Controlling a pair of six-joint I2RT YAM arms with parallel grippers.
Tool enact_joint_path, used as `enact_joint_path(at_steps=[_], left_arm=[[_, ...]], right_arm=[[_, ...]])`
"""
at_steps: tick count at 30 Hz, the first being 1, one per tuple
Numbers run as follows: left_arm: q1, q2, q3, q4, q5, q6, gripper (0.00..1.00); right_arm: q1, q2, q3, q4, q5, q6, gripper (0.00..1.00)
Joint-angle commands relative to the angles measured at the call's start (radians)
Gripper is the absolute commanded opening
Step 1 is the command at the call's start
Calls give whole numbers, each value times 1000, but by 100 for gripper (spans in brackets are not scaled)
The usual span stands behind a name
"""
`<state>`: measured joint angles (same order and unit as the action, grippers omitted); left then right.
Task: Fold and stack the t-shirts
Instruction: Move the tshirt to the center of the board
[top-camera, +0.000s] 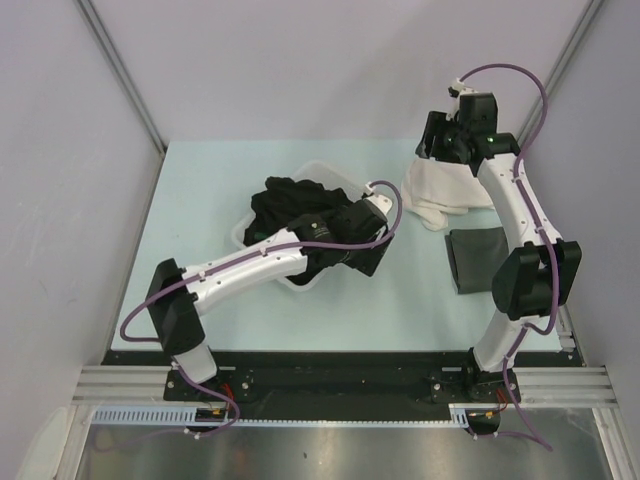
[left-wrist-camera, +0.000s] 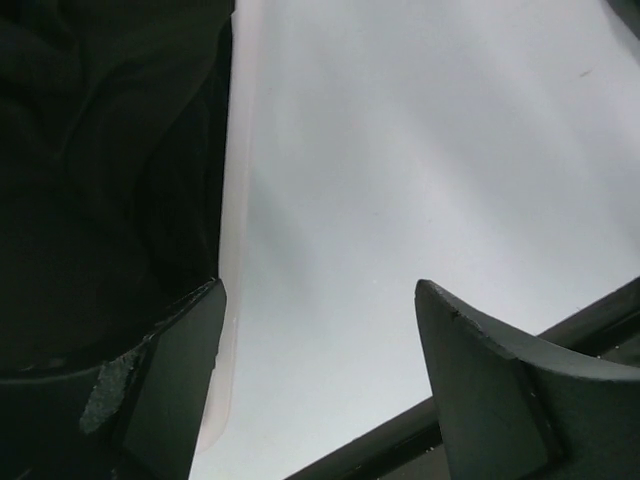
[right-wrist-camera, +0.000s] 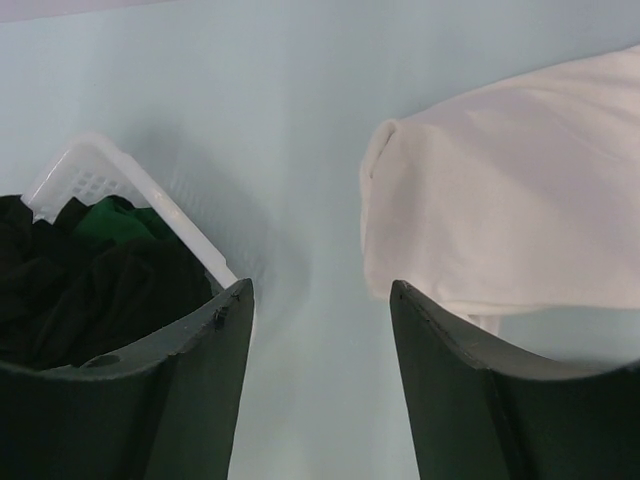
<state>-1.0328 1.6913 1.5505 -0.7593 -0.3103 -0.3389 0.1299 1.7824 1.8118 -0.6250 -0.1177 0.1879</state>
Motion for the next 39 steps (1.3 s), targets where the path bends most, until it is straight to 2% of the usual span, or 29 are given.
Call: enact_joint_path(at_steps=[1, 7, 10, 11, 13, 14, 20, 28, 34, 39], left_arm=[[-33, 25, 71, 18, 17, 41, 81], [-67, 57, 106, 6, 30, 55, 74], [-65, 114, 91, 2, 4, 52, 65], [-65, 132, 97, -5, -13, 54, 54], [-64, 181, 105, 8, -48, 67, 40], [-56, 194, 108, 15, -53, 74, 27], [2, 307, 158, 38, -72, 93, 1], [163, 387, 163, 107, -21, 109, 0], [286, 467, 256, 39, -50, 147, 0], [396, 469, 229, 70, -50, 169, 0]], right_arm=[[-19, -54, -6, 34, -23, 18, 62], [-35, -57, -9, 33, -30, 21, 62], [-45, -63, -12, 34, -34, 31, 62], [-47, -64, -12, 36, -37, 35, 62], [-53, -70, -17, 34, -42, 38, 62], [-58, -77, -22, 38, -45, 41, 62], [-67, -110, -48, 42, -65, 53, 62], [-70, -159, -86, 45, -77, 56, 63], [-70, -176, -121, 51, -83, 56, 63], [-72, -172, -117, 48, -94, 53, 63]])
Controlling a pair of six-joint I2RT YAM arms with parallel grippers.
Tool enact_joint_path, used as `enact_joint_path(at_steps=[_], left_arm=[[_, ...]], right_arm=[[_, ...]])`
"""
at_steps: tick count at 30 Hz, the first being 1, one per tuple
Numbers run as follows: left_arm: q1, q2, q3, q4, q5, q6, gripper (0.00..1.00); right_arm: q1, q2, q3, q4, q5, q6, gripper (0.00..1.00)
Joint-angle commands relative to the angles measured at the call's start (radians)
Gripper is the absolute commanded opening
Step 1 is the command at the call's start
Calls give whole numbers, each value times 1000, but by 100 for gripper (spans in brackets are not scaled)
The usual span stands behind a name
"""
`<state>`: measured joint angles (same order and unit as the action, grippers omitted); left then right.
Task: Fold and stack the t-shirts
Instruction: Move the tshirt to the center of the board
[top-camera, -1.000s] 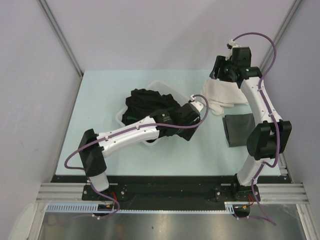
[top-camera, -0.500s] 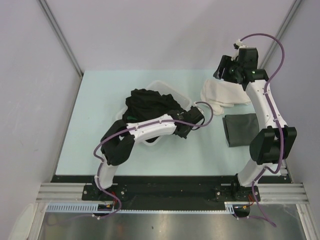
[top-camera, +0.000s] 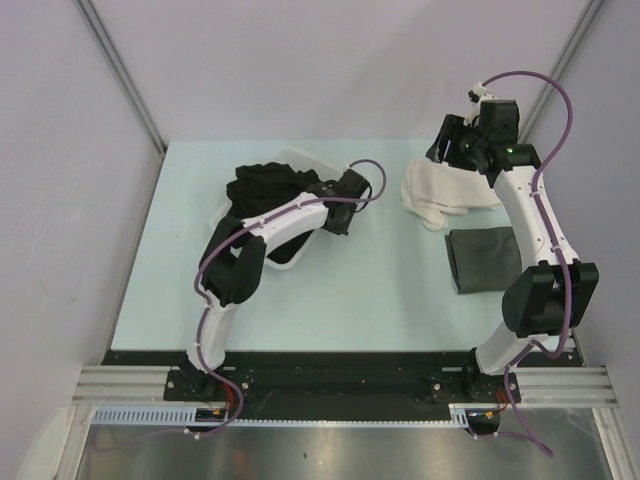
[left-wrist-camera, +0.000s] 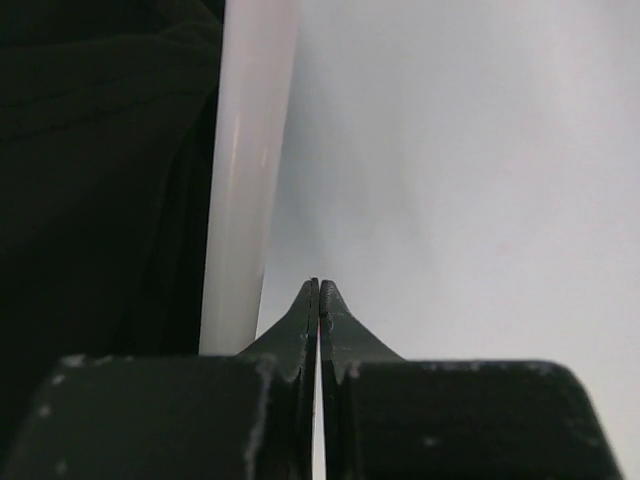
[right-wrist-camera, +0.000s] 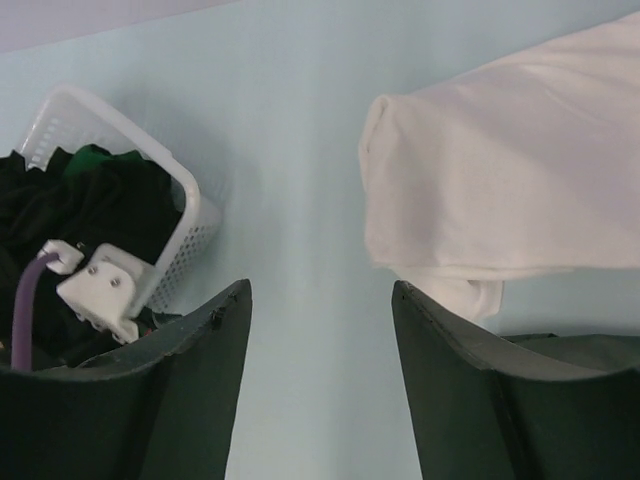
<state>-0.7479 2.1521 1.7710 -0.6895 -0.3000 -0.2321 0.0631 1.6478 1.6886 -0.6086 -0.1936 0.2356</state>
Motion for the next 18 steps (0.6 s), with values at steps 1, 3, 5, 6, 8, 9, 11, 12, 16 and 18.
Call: enact_joint_path(at_steps=[1, 3, 5, 6, 8, 9, 11, 12, 16, 18], left_arm=[[126, 12, 11, -4, -71, 76, 0], [172, 29, 24, -36, -97, 79, 0], [227, 32, 28, -53, -114, 67, 0], [246, 26, 24, -51, -108, 51, 0], [300, 14, -1, -30, -76, 47, 0], [314, 6, -4, -9, -74, 48, 0], [347, 9, 22, -1, -74, 59, 0], [358, 21, 36, 1, -79, 72, 0], [401, 78, 148, -19, -102, 102, 0], [435, 110, 205, -42, -111, 90, 0]], right_arm=[[-3, -37, 6, 30, -17, 7, 63], [-5, -37, 5, 29, -17, 4, 63], [-6, -40, -1, 27, -12, 1, 63], [-5, -42, -3, 27, -12, -1, 63], [-6, -45, -3, 29, -18, -1, 63], [-5, -43, -3, 27, -18, 2, 64], [-5, -42, -1, 27, -24, 4, 64], [-6, -43, -3, 27, -26, 4, 64], [-6, -45, -15, 24, -38, 10, 64], [-6, -46, -27, 26, -46, 11, 64]])
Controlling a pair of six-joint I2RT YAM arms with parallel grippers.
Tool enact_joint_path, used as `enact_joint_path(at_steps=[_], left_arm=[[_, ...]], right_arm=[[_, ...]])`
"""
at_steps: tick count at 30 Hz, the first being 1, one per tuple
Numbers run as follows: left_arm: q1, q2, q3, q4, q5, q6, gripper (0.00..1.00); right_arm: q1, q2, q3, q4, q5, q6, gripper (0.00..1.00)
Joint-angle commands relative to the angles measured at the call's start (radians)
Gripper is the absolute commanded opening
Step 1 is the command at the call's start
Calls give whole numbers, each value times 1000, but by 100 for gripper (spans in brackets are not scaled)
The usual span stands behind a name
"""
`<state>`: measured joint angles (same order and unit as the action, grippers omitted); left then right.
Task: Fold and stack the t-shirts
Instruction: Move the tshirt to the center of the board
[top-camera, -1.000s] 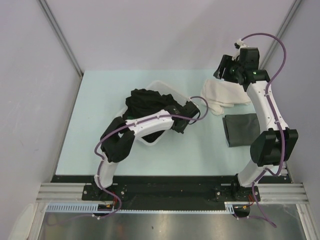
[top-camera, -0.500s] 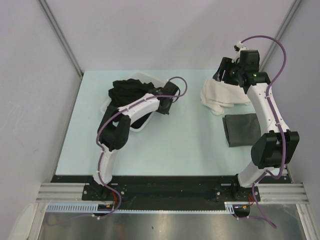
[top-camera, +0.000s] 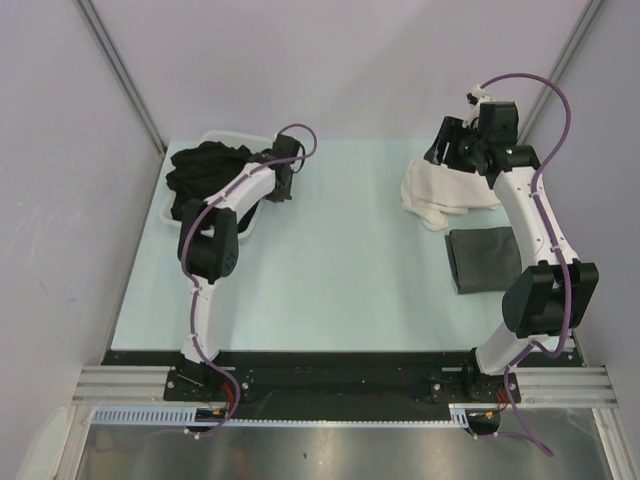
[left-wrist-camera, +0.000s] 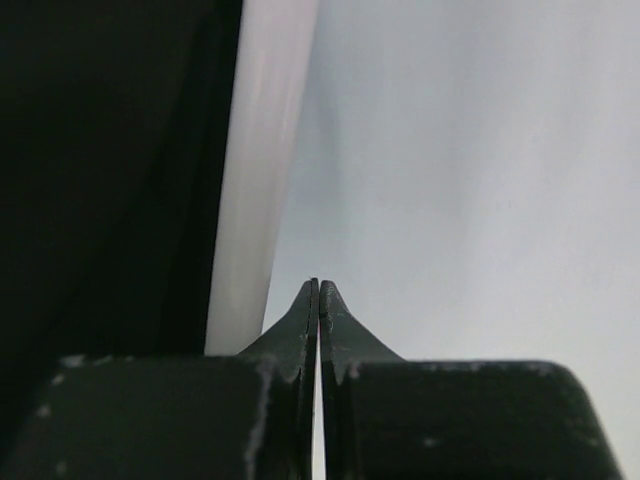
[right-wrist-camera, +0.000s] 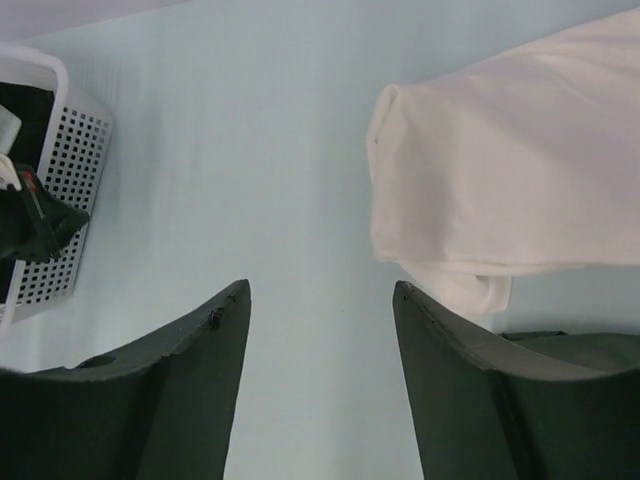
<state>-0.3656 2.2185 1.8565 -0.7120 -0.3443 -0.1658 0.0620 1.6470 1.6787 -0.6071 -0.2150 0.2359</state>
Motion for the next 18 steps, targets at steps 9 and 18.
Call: enact_joint_path(at_steps=[9, 18], left_arm=[[191, 40, 133, -1, -85, -9, 0], [266, 60, 156, 2, -99, -5, 0]], right_arm=[[-5, -19, -2, 7, -35, 8, 65], [1, 0, -11, -5, -21, -6, 66]])
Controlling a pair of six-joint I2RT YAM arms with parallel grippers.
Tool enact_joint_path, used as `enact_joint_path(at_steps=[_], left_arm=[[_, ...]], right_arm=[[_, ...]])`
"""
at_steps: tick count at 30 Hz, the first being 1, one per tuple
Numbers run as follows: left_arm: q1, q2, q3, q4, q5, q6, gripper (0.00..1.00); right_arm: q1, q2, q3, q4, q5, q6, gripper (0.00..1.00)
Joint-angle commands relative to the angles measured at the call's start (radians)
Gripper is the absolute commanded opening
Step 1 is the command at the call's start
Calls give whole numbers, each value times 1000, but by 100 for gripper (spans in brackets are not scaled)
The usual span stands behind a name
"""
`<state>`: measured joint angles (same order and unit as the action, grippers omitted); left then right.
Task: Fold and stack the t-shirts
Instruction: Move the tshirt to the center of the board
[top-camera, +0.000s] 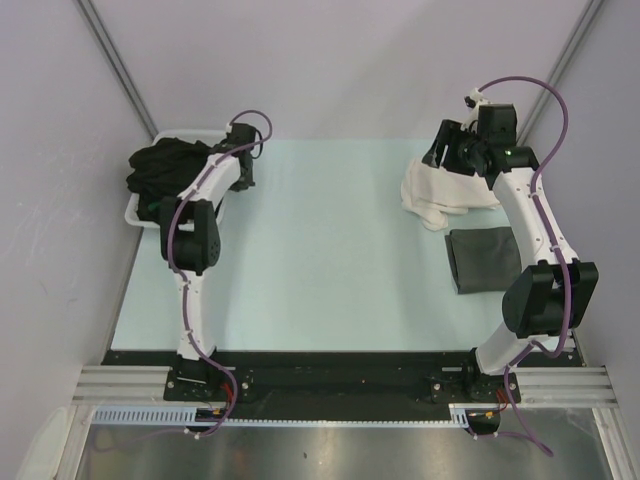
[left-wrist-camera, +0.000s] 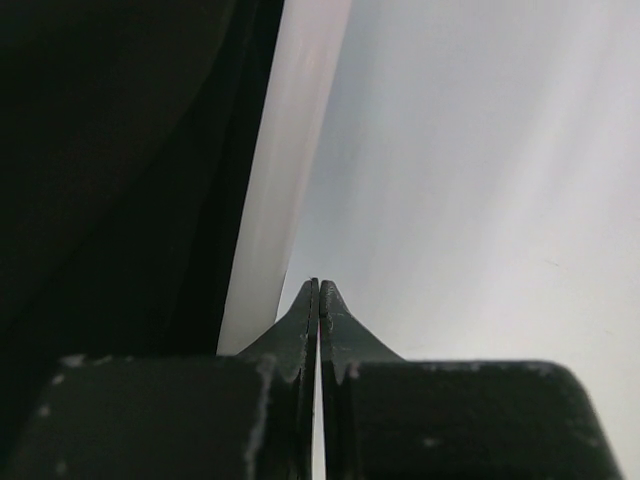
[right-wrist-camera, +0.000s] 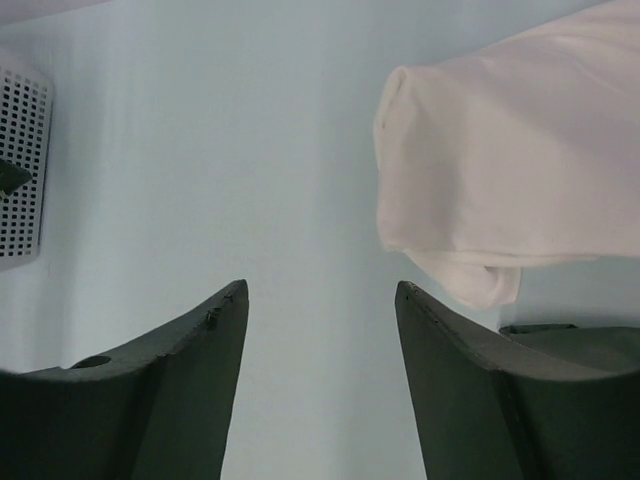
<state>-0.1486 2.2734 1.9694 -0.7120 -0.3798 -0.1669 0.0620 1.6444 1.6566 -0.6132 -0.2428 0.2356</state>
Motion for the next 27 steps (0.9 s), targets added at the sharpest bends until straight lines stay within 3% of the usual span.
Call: enact_joint_path(at_steps=[1, 5, 8, 9, 12, 18, 27], left_arm=[[61, 5, 39, 2, -54, -6, 0], [73, 3, 32, -1, -33, -13, 1], [73, -6, 25, 6, 13, -14, 10], [73, -9, 25, 6, 40, -14, 19], [70, -29, 10, 14, 194, -25, 33], [-6, -147, -116, 75, 312, -43, 42], [-129, -350, -299, 124, 354, -66, 50]], right_arm=[[2, 2, 8, 4, 17, -7, 66], [2, 12, -7, -11, 27, -10, 66], [2, 22, -24, -28, 22, -12, 66], [4, 28, -29, -40, 30, -13, 66], [4, 51, -44, -89, 66, -24, 66], [-5, 153, -81, -178, 152, -6, 66], [5, 222, -109, -93, 131, -5, 67]])
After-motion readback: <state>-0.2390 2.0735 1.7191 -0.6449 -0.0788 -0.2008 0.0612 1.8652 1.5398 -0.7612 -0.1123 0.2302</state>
